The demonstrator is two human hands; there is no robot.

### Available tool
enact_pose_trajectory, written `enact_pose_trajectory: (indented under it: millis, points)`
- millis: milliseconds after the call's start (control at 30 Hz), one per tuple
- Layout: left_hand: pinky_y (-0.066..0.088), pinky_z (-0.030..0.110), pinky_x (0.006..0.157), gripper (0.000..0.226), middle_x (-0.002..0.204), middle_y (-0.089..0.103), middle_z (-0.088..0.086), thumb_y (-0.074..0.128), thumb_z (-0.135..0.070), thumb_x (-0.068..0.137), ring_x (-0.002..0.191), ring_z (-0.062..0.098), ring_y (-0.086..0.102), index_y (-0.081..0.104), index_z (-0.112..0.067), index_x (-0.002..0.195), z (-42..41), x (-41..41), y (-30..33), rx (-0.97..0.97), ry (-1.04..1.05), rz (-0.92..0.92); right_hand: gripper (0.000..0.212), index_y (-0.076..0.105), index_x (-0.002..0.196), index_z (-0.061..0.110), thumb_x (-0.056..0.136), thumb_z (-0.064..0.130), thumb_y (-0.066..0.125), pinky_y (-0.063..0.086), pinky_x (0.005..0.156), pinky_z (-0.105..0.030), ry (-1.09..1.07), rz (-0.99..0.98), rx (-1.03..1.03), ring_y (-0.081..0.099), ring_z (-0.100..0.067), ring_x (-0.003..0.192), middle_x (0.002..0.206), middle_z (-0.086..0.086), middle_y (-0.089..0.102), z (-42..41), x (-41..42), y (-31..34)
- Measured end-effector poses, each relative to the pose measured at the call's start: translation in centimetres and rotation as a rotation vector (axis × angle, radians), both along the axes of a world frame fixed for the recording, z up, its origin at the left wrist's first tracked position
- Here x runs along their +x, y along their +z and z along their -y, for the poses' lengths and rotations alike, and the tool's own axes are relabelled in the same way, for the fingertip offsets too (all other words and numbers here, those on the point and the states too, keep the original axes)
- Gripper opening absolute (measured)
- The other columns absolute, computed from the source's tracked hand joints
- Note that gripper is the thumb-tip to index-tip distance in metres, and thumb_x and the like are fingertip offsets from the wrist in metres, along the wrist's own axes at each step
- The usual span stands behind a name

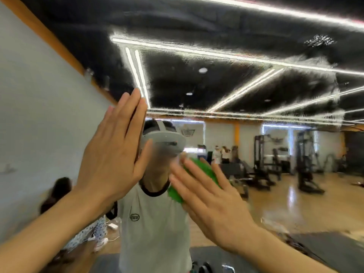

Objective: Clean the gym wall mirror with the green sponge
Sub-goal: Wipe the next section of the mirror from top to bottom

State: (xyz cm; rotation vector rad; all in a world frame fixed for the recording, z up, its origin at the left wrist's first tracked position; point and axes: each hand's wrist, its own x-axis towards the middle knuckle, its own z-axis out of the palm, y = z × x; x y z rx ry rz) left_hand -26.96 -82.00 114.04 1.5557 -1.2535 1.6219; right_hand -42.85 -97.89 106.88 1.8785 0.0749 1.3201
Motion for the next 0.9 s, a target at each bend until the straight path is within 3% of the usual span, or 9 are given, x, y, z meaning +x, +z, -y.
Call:
enact_pose_trajectory:
  millis: [100, 167, 267, 367, 500, 600, 767, 833, 900]
  points:
    - [-0.004, 0.026, 0.126, 0.069, 0.169, 0.013, 0.012, 0.029, -0.040, 0.104, 0.156, 0.026, 0.012, 0.017, -0.003, 0.160, 0.0, 0.1, 0.1, 0.012, 0.012, 0.000, 0.051, 0.022, 0.157, 0.017, 0.109, 0.028, 0.035, -0.002, 0.127, -0.042, -0.042, -0.116, -0.103, 0.008, -0.020, 0.155, 0.166, -0.001, 0.016, 1.3, -1.1, 3.3]
    - [-0.003, 0.026, 0.126, 0.069, 0.169, 0.013, 0.012, 0.029, -0.040, 0.103, 0.156, 0.026, 0.012, 0.017, -0.003, 0.160, 0.0, 0.1, 0.1, 0.012, 0.015, -0.002, 0.054, 0.027, 0.156, 0.013, 0.105, 0.025, 0.039, -0.005, 0.126, -0.039, 0.017, 0.057, 0.073, 0.011, -0.020, 0.153, 0.165, -0.006, 0.020, 1.4, -0.7, 9.2]
    - [-0.002, 0.027, 0.126, 0.069, 0.169, 0.013, 0.011, 0.033, -0.037, 0.103, 0.156, 0.025, 0.012, 0.018, -0.003, 0.160, 0.1, 0.1, 0.1, 0.009, 0.007, 0.007, 0.054, 0.035, 0.155, 0.010, 0.106, 0.032, 0.024, -0.002, 0.125, -0.044, 0.120, 0.417, 0.387, 0.015, -0.025, 0.154, 0.164, -0.008, 0.029, 0.7, 0.1, 16.7]
    - [-0.001, 0.029, 0.127, 0.067, 0.169, 0.013, 0.010, 0.036, -0.032, 0.103, 0.156, 0.024, 0.011, 0.018, -0.003, 0.160, 0.1, 0.2, 0.0, -0.002, -0.004, 0.010, 0.056, 0.032, 0.156, 0.011, 0.106, 0.032, 0.022, -0.003, 0.125, -0.047, 0.106, 0.497, 0.435, 0.013, -0.026, 0.155, 0.165, -0.007, 0.025, -1.1, 2.9, 13.7]
    - [0.000, 0.031, 0.127, 0.061, 0.168, 0.014, 0.014, 0.038, -0.020, 0.104, 0.156, 0.026, 0.012, 0.020, 0.001, 0.159, 0.2, 0.4, -0.1, -0.021, -0.021, 0.030, 0.051, 0.031, 0.157, 0.011, 0.108, 0.026, 0.035, -0.003, 0.126, -0.045, -0.023, 0.125, 0.109, 0.014, -0.026, 0.155, 0.165, -0.008, 0.026, -2.1, 2.4, 2.6]
    - [0.001, 0.032, 0.127, 0.062, 0.168, 0.014, 0.015, 0.039, -0.019, 0.104, 0.156, 0.027, 0.012, 0.020, 0.002, 0.159, 0.2, 0.4, -0.1, -0.016, -0.025, 0.030, 0.049, 0.030, 0.157, 0.013, 0.111, 0.030, 0.029, 0.000, 0.126, -0.043, -0.065, -0.044, -0.023, 0.017, -0.024, 0.154, 0.164, -0.006, 0.027, -0.7, 0.3, 4.5]
    - [0.006, 0.038, 0.127, 0.062, 0.169, 0.012, 0.013, 0.037, -0.021, 0.104, 0.157, 0.027, 0.010, 0.018, 0.000, 0.159, 0.3, 0.7, -0.3, -0.005, -0.022, 0.035, 0.057, 0.030, 0.157, 0.010, 0.106, 0.034, 0.020, 0.000, 0.126, -0.047, 0.065, 0.430, 0.395, 0.013, -0.026, 0.154, 0.165, -0.009, 0.025, -1.2, 1.7, 16.7]
    - [0.008, 0.040, 0.127, 0.062, 0.169, 0.012, 0.012, 0.037, -0.021, 0.104, 0.157, 0.026, 0.009, 0.018, -0.001, 0.160, 0.3, 0.7, -0.2, -0.003, -0.040, 0.029, 0.058, 0.026, 0.158, 0.011, 0.105, 0.033, 0.017, 0.000, 0.126, -0.050, 0.077, 0.547, 0.499, 0.010, -0.025, 0.155, 0.167, -0.007, 0.020, -2.6, 3.8, 16.5]
    - [0.008, 0.040, 0.127, 0.061, 0.169, 0.013, 0.012, 0.037, -0.018, 0.104, 0.157, 0.025, 0.010, 0.019, -0.001, 0.160, 0.2, 0.6, -0.2, 0.008, -0.081, 0.028, 0.055, 0.024, 0.158, 0.011, 0.106, 0.028, 0.025, 0.000, 0.126, -0.050, 0.038, 0.467, 0.399, 0.009, -0.026, 0.155, 0.167, -0.009, 0.019, -4.0, 5.5, 11.3]
